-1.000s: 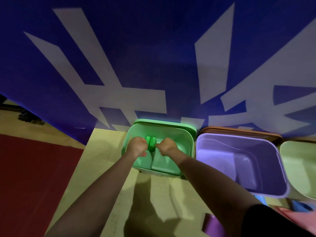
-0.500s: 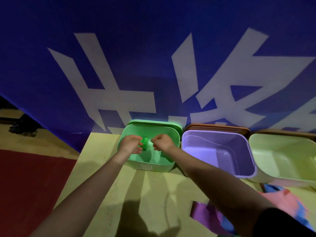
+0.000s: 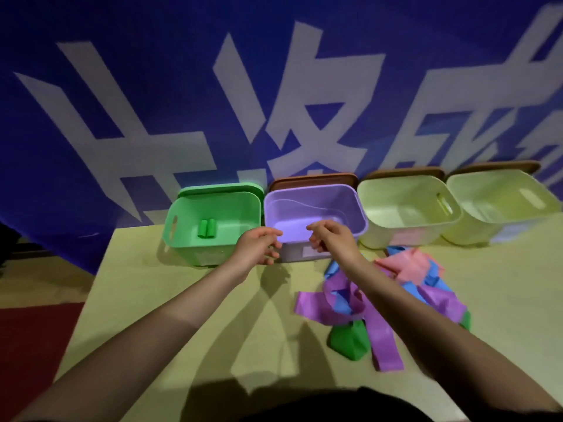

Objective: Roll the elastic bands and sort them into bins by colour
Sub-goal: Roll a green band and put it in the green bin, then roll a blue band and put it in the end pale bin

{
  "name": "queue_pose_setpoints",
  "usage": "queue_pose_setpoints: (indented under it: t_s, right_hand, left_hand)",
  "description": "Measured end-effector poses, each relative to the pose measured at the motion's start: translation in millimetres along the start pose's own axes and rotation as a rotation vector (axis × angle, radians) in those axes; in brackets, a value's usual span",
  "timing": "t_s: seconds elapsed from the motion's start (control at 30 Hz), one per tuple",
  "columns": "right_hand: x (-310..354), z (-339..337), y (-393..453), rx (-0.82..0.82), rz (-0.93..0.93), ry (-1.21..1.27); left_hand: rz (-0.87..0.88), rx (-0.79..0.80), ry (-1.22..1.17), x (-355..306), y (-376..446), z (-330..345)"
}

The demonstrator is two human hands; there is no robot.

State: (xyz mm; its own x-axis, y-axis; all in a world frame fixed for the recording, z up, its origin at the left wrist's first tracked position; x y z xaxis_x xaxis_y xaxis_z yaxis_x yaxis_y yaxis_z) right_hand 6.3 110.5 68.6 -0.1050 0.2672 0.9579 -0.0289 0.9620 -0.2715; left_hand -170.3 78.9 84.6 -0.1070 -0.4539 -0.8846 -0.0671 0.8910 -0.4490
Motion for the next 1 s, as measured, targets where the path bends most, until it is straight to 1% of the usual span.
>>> queue_pose_setpoints:
  t_s: [0.1,0.17,0.23,0.3,0.4,0.47,0.57,0.63,0.77,0.87,0.93,1.0]
  right_hand:
    - [-30,-54,-27,-0.113,0.011,-0.073]
    - [-53,-85,-46,-0.156,0.011,-0.150]
    - [-78,-109,-65,-0.145,0.045,-0.241]
    - [-104,-127,-82,-0.091,0.107,-0.312]
    - [-136,-152,-100,-0.071,0.183,-0.384]
    - [-149,-168,-107,-0.091,0.210,-0.388]
    - [-157,-181,-108,-0.091,0.197,-0.442]
    - [-157,-180,-107,-0.015,0.194,-0.470]
    - [-164,-169,-100,0.211,0.200,-0.670]
    - [-167,-165,-92,0.308,0.173,-0.778]
    - [-167,-162,-86,0.323,0.137,-0.793]
    - [-167,-164,-77,0.239,0.135,-0.751]
  left_hand:
    - [-0.032,0.092,0.046,19,-9,36]
    - [-0.069,0.145,0.098,35,-14,60]
    - [-0.099,0.193,0.178,53,-16,85]
    - [-0.124,0.227,0.240,70,-18,111]
    - [-0.149,0.243,0.323,92,-20,144]
    - [-0.128,0.245,0.395,101,-19,164]
    - [-0.065,0.245,0.491,111,-13,190]
    - [-0.028,0.229,0.549,119,-10,202]
    - [0.104,0.145,0.738,130,-2,209]
    - [0.174,0.114,0.807,139,5,207]
    - [0.197,0.102,0.827,146,10,204]
    - [0.203,0.086,0.854,151,14,204]
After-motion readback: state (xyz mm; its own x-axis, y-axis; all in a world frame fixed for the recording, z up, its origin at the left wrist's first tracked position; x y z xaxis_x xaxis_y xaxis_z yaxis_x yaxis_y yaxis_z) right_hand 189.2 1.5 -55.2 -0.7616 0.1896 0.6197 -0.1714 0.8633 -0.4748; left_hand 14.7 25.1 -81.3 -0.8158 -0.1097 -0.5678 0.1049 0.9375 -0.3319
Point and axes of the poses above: each hand's wrist, its own y-axis towards the middle knuckle, its own z-axis out of the palm, x = y × z, the point moved 4 cm from there along y, towards the middle knuckle
